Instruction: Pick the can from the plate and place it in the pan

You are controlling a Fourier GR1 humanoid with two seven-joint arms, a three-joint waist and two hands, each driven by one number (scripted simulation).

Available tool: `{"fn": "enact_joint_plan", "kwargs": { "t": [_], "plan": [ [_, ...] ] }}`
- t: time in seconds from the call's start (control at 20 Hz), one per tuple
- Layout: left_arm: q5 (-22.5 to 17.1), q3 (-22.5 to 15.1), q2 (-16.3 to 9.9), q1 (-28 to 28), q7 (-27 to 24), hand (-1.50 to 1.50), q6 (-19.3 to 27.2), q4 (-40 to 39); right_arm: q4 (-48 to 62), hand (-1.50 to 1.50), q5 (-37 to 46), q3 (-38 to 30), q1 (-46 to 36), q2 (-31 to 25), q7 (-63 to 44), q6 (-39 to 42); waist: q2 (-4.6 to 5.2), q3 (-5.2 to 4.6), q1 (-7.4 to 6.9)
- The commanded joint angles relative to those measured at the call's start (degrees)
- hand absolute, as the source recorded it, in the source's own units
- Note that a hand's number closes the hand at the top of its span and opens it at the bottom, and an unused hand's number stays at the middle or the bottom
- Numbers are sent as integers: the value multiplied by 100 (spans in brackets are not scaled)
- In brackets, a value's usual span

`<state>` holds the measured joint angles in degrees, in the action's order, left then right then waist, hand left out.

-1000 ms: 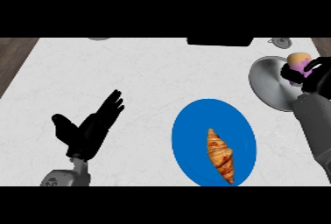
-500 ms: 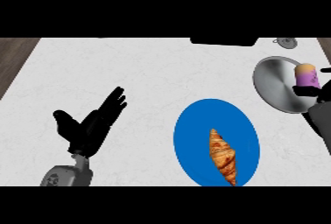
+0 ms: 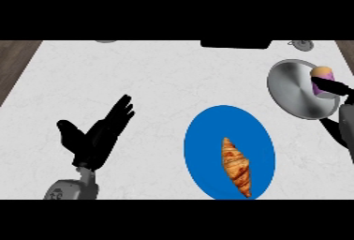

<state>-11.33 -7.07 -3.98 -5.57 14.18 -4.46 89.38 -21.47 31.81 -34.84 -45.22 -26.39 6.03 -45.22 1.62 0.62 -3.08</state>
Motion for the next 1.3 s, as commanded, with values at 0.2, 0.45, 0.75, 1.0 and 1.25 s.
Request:
{"fn": "enact_joint_plan", "kwargs": {
  "t": [0.2,0.45,0.75,1.0,1.25],
  "plan": [
    [55,95,-18,69,-245,0,-17,-196,-62,-150,-1570,-1126,422,-156,1575,1561,-59,-30,134],
    [-72,199,-143,174,-120,0,-129,-59,371,-150,-1855,-1243,818,-511,2181,2835,-75,-36,137],
    [-95,243,-105,124,44,0,-73,121,518,-150,-2166,-1232,1497,-359,3123,3589,-123,-47,215],
    [24,324,12,-170,-47,0,-12,-362,460,-150,-2338,-1002,1776,-549,3252,3929,-138,-55,271],
    [78,229,-21,522,-158,0,-158,125,45,-150,-2653,-671,2129,-473,3054,4098,-158,-60,284]
  ]
}}
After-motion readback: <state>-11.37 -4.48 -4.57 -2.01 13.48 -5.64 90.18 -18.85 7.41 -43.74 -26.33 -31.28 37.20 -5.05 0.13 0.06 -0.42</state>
